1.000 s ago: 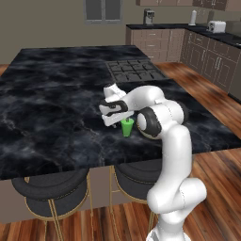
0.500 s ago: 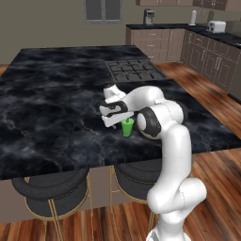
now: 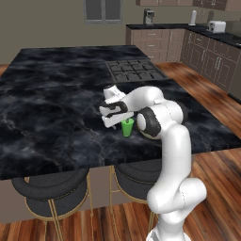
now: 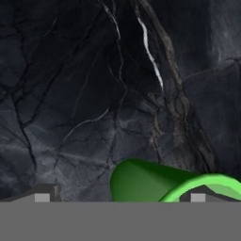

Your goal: Place the cup inside the bowl on the dining table and move the bowl to any counter.

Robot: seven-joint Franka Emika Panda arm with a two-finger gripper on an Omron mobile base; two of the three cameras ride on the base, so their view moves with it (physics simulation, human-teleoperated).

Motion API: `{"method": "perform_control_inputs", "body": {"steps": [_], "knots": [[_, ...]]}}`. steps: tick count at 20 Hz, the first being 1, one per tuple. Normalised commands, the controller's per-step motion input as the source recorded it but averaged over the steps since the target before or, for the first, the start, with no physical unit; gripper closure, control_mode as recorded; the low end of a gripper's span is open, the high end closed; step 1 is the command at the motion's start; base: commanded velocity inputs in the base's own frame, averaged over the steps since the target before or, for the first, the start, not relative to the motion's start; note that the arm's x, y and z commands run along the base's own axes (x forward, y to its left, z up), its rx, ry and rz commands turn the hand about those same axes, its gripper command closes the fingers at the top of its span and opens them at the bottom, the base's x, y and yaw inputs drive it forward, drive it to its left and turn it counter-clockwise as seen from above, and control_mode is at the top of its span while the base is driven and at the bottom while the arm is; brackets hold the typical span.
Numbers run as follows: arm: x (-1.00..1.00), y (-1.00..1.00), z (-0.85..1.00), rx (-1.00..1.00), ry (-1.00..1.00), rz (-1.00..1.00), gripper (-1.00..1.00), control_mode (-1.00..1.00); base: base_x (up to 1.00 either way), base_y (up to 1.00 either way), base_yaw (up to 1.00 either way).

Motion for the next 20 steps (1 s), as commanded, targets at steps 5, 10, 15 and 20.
{"method": "perform_control_inputs", "body": {"steps": [5, 10, 15, 20], "knots": [[0.0, 0.0, 0.0, 0.0, 0.0, 0.0, 1.0, -1.0, 0.0, 0.0, 0.0], [0.0, 0.0, 0.0, 0.0, 0.0, 0.0, 1.0, -1.0, 0.0, 0.0, 0.0], [0.0, 0.0, 0.0, 0.0, 0.0, 0.0, 1.0, -1.0, 0.0, 0.0, 0.0], [0.0, 0.01, 0.16, 0.0, 0.02, 0.0, 1.0, -1.0, 0.0, 0.0, 0.0]]}}
